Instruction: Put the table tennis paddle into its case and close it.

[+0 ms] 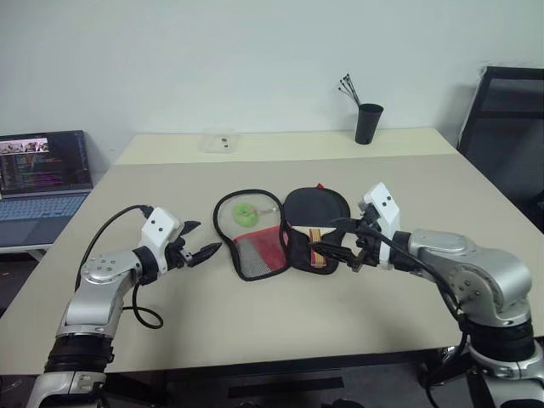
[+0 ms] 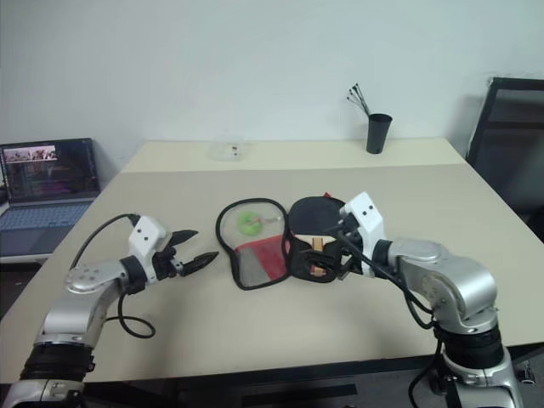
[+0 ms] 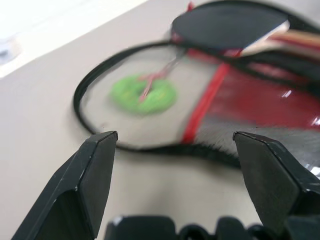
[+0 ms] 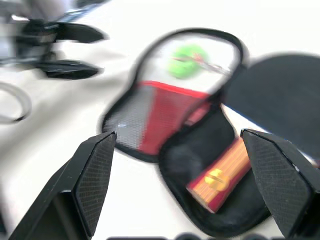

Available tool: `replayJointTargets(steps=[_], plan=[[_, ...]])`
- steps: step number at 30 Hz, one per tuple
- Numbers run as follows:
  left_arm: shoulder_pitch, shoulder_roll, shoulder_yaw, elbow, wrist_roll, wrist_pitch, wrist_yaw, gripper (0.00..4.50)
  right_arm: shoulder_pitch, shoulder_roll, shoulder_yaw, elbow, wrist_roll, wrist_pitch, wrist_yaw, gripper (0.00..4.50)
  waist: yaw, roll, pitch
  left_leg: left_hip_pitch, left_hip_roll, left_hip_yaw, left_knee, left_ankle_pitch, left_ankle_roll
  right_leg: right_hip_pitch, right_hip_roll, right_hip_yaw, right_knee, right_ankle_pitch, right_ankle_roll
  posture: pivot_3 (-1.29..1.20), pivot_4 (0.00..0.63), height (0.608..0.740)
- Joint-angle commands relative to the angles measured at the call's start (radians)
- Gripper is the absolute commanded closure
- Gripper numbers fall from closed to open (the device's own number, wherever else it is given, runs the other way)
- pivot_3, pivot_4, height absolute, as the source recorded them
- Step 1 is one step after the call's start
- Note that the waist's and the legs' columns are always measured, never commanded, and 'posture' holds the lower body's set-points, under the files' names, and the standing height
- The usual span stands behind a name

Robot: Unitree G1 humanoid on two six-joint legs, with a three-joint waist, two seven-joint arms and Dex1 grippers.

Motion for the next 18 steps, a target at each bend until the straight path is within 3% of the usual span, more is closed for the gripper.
replayJointTargets(steps=[1, 3, 11, 18], plan=[[-0.026, 0.031, 0.018, 0.062, 0.026, -0.062, -0.008, 0.85, -0.033, -0.06, -0.05, -0.034, 0.052, -0.046, 0.071, 0.11, 0.001, 0.0, 0.0, 0.0, 0.0, 0.0, 0.0, 0.0, 0.0, 0.0, 0.0, 0.0, 0.0, 0.0, 0.0, 0.0, 0.15, 0.74], [-0.036, 0.036, 0.011, 0.106, 0.046, -0.08, -0.002, 1.41, -0.038, -0.09, -0.056, -0.023, 0.061, -0.062, 0.085, 0.11, 0.001, 0.0, 0.0, 0.0, 0.0, 0.0, 0.0, 0.0, 0.0, 0.0, 0.0, 0.0, 0.0, 0.0, 0.0, 0.0, 0.15, 0.74], [-0.133, -0.008, -0.059, 0.285, 0.12, -0.097, 0.01, 4.4, -0.05, -0.124, -0.056, 0.004, 0.064, -0.103, 0.087, 0.11, 0.004, 0.0, 0.0, 0.0, 0.0, 0.0, 0.0, 0.0, 0.0, 0.0, -0.001, 0.0, 0.0, 0.0, 0.0, 0.0, 0.15, 0.74], [-0.243, -0.082, -0.098, 0.463, 0.168, -0.151, 0.033, 4.49, -0.048, -0.123, -0.05, 0.003, 0.069, -0.112, 0.079, 0.11, 0.007, -0.001, 0.0, 0.0, 0.0, 0.001, 0.001, 0.0, 0.0, 0.0, 0.0, 0.0, 0.001, 0.0, 0.0, 0.0, 0.15, 0.74]])
